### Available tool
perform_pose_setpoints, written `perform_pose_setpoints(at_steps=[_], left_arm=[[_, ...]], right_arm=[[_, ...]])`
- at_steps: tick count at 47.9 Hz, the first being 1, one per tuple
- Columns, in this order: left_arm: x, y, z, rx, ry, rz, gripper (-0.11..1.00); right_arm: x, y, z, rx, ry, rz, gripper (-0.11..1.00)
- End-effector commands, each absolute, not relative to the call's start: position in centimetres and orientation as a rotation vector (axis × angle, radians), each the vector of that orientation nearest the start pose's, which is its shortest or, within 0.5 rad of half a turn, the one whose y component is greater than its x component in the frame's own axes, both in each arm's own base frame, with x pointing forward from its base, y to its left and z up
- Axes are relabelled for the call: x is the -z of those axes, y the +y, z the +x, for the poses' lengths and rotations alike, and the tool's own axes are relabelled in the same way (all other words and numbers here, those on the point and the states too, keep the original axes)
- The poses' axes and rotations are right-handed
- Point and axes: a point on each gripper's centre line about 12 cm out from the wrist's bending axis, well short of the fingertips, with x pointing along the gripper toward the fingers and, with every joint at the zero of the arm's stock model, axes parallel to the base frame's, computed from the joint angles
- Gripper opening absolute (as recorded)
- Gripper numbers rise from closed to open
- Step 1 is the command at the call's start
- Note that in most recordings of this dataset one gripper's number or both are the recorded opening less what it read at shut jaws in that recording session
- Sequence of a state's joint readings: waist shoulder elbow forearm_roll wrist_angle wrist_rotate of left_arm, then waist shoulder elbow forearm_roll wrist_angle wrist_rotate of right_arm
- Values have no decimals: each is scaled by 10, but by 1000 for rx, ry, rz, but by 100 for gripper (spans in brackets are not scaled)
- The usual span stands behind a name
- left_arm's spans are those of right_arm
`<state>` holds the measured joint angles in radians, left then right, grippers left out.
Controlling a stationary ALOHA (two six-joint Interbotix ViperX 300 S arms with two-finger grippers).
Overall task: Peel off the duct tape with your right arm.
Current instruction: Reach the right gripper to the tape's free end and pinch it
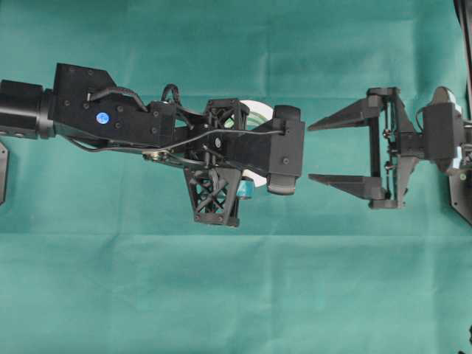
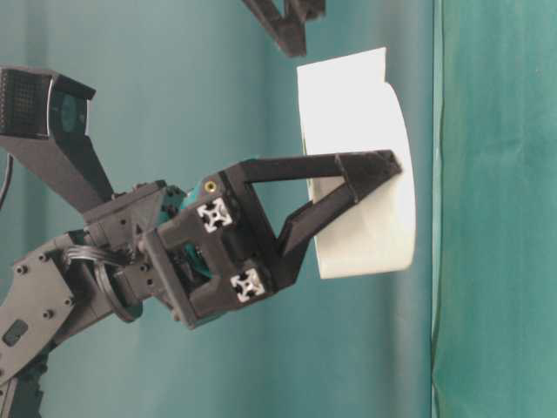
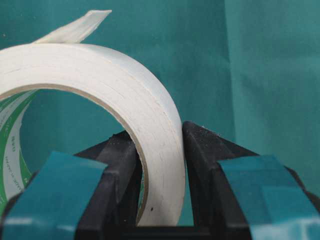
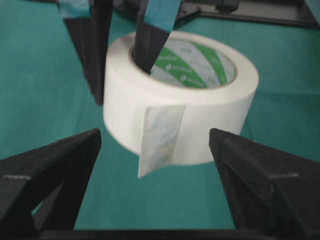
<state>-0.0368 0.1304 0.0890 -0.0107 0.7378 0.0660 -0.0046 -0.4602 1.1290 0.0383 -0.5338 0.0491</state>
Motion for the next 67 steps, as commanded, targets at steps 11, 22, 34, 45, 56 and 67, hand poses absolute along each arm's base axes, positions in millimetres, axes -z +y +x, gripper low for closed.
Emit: perform_pose_setpoints(at_steps=[11,22,34,45,56,67], left_arm=[[-278,-16,459,64,896,70,22],[-278,-19,458,69,897,72,22],[-277,-22,458,76,902,76,22],[-276,-22,456,77,911,77,22],[-276,-22,457,76,912,76,22],[-276,-22,457,76,912,76,22]], right_arm=[[-224,-5,294,37,117,88,86],[-219,-9,303,59,139,107,86],[-214,-16,303,105,151,147,60],[-212,-16,299,105,156,147,4],[-215,-16,292,104,143,146,-8],[-215,-16,290,103,142,146,-9]])
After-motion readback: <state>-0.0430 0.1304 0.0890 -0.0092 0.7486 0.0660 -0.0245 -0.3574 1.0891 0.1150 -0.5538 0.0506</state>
